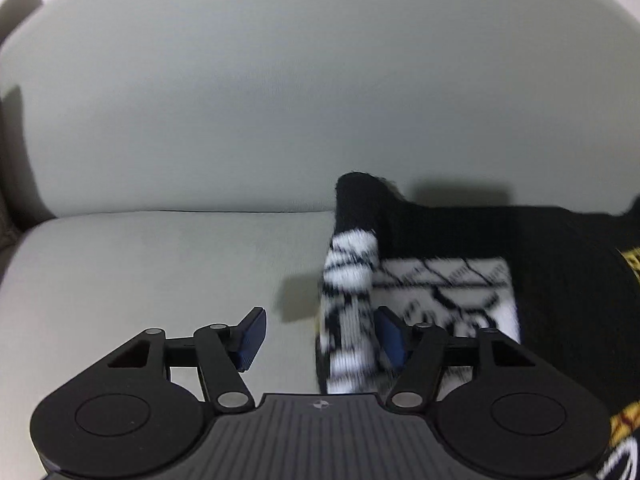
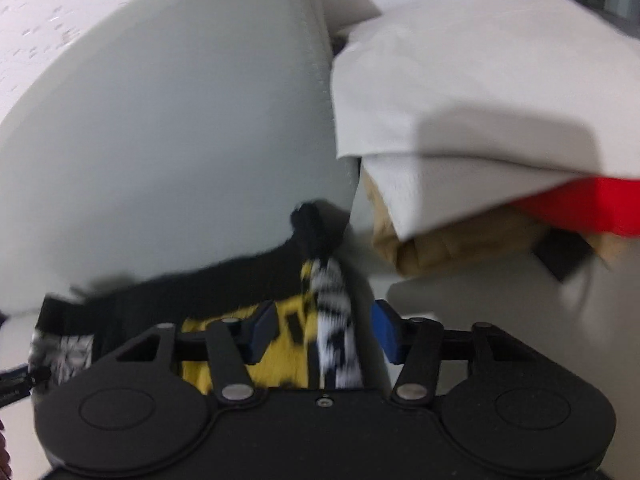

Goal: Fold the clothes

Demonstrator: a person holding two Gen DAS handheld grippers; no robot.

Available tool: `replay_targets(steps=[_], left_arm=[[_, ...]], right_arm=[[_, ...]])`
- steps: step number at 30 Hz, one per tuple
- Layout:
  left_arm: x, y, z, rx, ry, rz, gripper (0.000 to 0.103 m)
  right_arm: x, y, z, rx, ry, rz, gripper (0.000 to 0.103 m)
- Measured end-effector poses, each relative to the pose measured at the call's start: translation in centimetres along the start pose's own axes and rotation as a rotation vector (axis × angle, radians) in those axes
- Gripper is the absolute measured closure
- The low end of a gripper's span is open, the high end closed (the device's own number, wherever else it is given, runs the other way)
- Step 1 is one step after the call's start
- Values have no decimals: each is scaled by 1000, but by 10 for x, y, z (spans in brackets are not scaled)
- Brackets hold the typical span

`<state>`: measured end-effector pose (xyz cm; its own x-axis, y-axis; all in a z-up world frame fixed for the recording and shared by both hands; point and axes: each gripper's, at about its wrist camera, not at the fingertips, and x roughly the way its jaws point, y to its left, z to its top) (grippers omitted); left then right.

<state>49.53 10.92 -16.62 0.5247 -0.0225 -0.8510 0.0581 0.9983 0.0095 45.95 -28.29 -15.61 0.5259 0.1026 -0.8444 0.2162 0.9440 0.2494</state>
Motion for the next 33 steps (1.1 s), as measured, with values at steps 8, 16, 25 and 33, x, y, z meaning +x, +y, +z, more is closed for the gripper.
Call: replay_targets(steps=[8, 16, 25, 33], left_arm=[[27, -4, 29, -45, -6, -47, 72], [-63, -17, 4, 33, -182, -37, 90], [-247, 18, -93, -56, -356, -154, 91], [-323, 31, -242, -121, -372, -149, 92]], right_arm=[[49, -8, 17, 16, 14, -7, 68], [-31, 14, 0, -96, -124, -3, 87], [-246, 11, -65, -100, -233, 162, 88], [-352, -2, -170, -178, -285, 205, 88]])
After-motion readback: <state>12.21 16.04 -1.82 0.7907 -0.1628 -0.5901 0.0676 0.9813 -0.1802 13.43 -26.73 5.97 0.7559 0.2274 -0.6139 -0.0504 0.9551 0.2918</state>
